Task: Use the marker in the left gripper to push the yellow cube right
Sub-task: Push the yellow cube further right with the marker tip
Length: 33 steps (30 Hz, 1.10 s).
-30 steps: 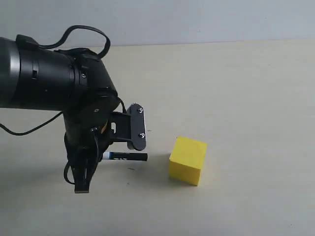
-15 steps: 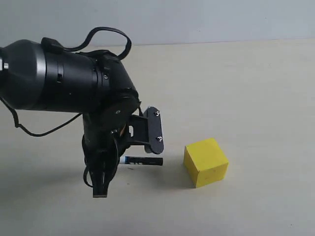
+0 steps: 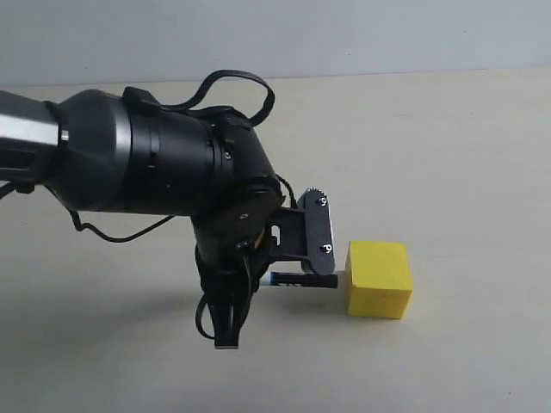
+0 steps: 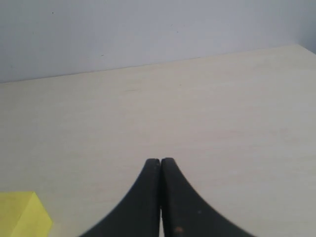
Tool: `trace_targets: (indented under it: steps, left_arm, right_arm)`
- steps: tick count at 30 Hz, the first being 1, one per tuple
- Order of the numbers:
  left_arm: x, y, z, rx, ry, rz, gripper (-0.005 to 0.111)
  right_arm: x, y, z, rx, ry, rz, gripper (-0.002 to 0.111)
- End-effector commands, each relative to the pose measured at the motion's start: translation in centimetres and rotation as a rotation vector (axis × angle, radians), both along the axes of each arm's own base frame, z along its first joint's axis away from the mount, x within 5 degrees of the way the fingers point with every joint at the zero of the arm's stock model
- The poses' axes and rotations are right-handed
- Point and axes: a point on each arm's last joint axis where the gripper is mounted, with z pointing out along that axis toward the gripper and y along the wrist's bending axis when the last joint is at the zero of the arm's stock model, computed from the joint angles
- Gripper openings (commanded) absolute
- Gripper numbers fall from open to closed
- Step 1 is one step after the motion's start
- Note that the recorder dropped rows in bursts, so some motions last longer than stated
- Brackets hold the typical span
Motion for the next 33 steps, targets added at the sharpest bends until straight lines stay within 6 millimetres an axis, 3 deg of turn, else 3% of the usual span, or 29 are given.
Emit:
trace_targets:
  steps: [1,6,13,16,20,26,33]
  left_arm:
    - [0.2,1.3,0.1,0.105,0.028,0.061,0.000]
    - [0.2,1.3,0.1,0.102,0.035,0.075,0.000]
    - [-2.0,-2.4,-0.3,-0.066,-0.020,-0.068,0.000]
    - [-2.4,-2.1,-0.5,0.004,-0.010,-0.072,0.000]
    - [-1.3,-0.5,-0.5,0.080,0.004,0.023,0.000]
    - [-0.8,-3.3,-0.2,-0.196,-0.079,-0.062,0.000]
    - [-0.7,-2.4,0.0,-0.070,-0.050,-0.018,0.000]
  right_arm:
    - [0.0,0.0,-0.1,0.000,-0.005,0.002,0.000]
    - [0.0,0.0,-0.1,0.000,-0.005,0.002,0.000]
    - [0.0,0.0,-0.1,0.000,-0.005,0.002,0.000]
    - [0.0,0.0,-0.1,0.000,-0.005,0.002,0.000]
    - [0.0,0.0,-0.1,0.000,-0.005,0.002,0.000]
    - [0.0,0.0,-0.1,0.000,-0.005,0.002,0.000]
    - [0.0,0.0,-0.1,0.000,-0.005,0.002,0.000]
